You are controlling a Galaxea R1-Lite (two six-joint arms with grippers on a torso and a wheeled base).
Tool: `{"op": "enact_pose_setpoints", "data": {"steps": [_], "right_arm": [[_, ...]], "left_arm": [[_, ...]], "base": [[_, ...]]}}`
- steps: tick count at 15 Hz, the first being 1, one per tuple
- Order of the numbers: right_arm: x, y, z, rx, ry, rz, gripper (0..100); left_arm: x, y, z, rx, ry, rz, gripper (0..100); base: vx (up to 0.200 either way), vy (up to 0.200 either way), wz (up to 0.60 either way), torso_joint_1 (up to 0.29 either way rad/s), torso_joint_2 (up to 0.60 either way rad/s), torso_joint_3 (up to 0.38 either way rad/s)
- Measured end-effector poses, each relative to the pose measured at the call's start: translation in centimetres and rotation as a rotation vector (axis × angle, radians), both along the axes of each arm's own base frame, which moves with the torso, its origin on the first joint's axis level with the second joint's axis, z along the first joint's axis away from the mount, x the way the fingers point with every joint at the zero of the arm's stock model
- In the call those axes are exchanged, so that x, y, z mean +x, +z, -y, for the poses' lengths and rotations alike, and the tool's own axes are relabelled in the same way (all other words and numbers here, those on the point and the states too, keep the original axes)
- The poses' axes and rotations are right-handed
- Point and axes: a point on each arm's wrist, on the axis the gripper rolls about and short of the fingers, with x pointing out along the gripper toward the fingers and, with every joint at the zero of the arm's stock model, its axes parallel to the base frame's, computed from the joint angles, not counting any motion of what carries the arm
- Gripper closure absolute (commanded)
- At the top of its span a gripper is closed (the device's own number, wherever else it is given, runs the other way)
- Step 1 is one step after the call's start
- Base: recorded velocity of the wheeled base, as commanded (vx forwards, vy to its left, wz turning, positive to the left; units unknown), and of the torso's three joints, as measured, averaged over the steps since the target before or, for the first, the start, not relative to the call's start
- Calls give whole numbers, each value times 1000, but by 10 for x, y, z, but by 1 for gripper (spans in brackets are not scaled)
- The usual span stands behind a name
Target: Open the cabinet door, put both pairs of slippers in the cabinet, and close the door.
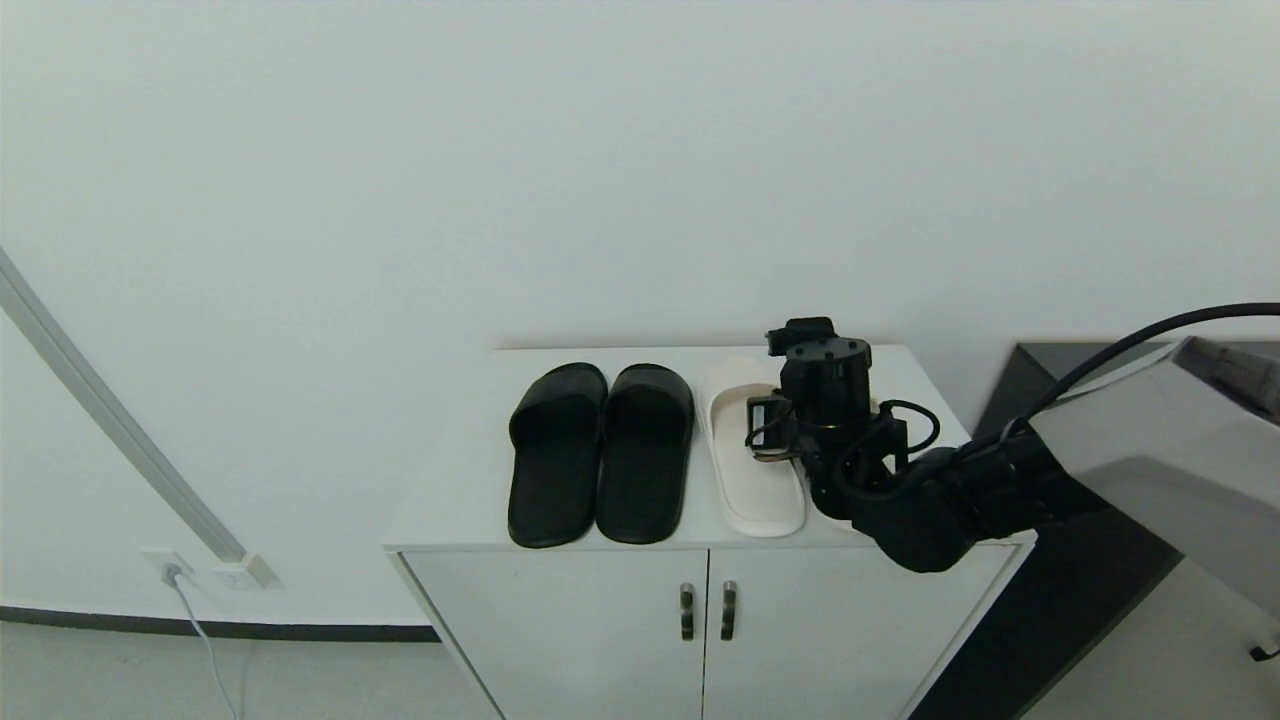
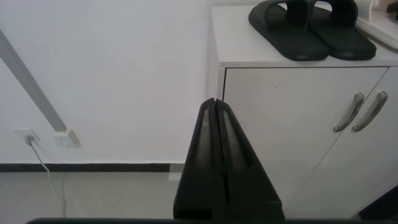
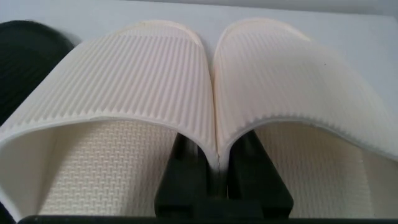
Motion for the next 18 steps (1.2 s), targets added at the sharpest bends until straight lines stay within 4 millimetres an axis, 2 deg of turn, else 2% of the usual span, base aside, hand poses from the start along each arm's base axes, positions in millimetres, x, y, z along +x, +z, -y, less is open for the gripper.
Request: {"op": "enact_pose_setpoints", "data": {"steps": [4,8,12,14,15,18], "right_arm": [[-44,16,24,-68,196,29,100],[-110,34,51,-78,497,3,100],[-174,35,85,-82,833,-164,100],[-192,37,98,-47,917,-188,100],[-197,39,103,-39,923,-182,100],[-203,39,109,-35,931,-172,100]], "left_arm": [[0,0,0,0,0,0,100],[0,0,0,0,0,0,100],[0,0,0,1,-1,0,100],[0,0,0,1,-3,1,100],[0,0,0,1,-2,1,100],[0,0,0,0,-2,0,100]], "base": [[0,0,0,0,0,0],[0,0,0,0,0,0],[0,0,0,0,0,0],[0,0,0,0,0,0],[0,0,0,0,0,0],[-200,0,0,10,1,4]]}}
